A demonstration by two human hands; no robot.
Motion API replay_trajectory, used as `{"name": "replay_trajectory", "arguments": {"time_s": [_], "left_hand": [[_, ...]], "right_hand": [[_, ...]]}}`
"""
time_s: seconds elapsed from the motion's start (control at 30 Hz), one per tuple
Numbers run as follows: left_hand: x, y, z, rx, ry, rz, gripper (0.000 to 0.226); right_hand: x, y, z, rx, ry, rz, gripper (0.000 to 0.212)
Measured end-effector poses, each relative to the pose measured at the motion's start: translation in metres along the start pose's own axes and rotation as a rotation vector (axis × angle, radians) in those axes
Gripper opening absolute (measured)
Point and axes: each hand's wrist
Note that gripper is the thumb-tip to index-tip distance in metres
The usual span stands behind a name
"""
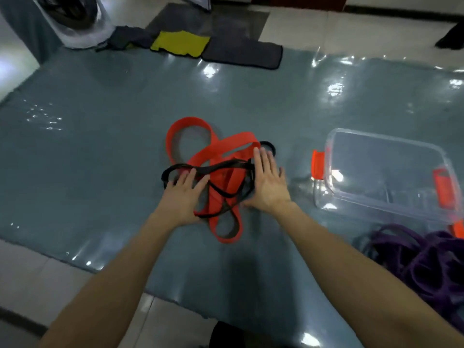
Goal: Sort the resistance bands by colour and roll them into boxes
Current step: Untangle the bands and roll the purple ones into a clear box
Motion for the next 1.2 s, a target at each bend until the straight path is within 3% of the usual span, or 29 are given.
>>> {"name": "replay_trajectory", "arguments": {"time_s": [0.07,0.17,0.3,0.47,0.57,0.67,0.73,0.8,0.9,1.0,1.07,1.2], "left_hand": [[-0.017,-0.001,0.000,0.069,-0.079,0.051,0.098],[-0.035,-0.009,0.012,0.207,-0.206,0.193,0.038],[-0.049,-0.008,0.022,0.460,-0.309,0.438,0.017],[-0.055,0.038,0.016,0.583,-0.278,0.602,0.022],[-0.052,0.060,0.006,0.577,-0.257,0.654,0.024],[-0.033,0.067,-0.003,0.422,-0.300,0.634,0.071],[-0.006,0.068,-0.007,0.336,-0.321,0.670,0.111],[0.024,0.070,-0.011,0.339,-0.318,0.724,0.130],[0.064,0.079,-0.018,0.337,-0.285,0.843,0.130],[0.103,0.083,-0.023,0.219,-0.328,1.056,0.120],[0.132,0.074,-0.019,0.108,-0.374,1.043,0.121],[0.198,0.042,-0.011,0.047,-0.440,0.954,0.121]], "right_hand": [[-0.003,-0.002,-0.019,-0.106,-0.039,-0.077,0.161],[0.000,-0.013,-0.020,-0.120,-0.034,-0.148,0.111],[-0.002,-0.026,0.004,-0.172,-0.013,-0.278,0.051],[-0.018,0.021,0.017,0.021,0.097,-0.290,0.020],[-0.027,0.090,0.027,0.148,0.166,-0.252,0.020],[-0.030,0.151,0.056,0.277,0.172,-0.270,0.016],[-0.028,0.180,0.083,0.329,0.186,-0.410,0.009],[-0.025,0.202,0.109,0.382,0.223,-0.588,0.005],[-0.013,0.225,0.141,0.501,0.246,-0.791,0.005],[0.008,0.236,0.168,0.532,0.232,-0.875,0.005],[0.025,0.234,0.187,0.499,0.191,-0.895,0.006],[0.055,0.212,0.227,0.444,0.195,-1.031,0.008]]}}
Point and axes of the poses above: each hand's wrist, its own z-axis away from the middle knuckle, its own y-axis out of the back of the hand, x = y × z, and after that the axes turned 8 degrees about -x, right-handed
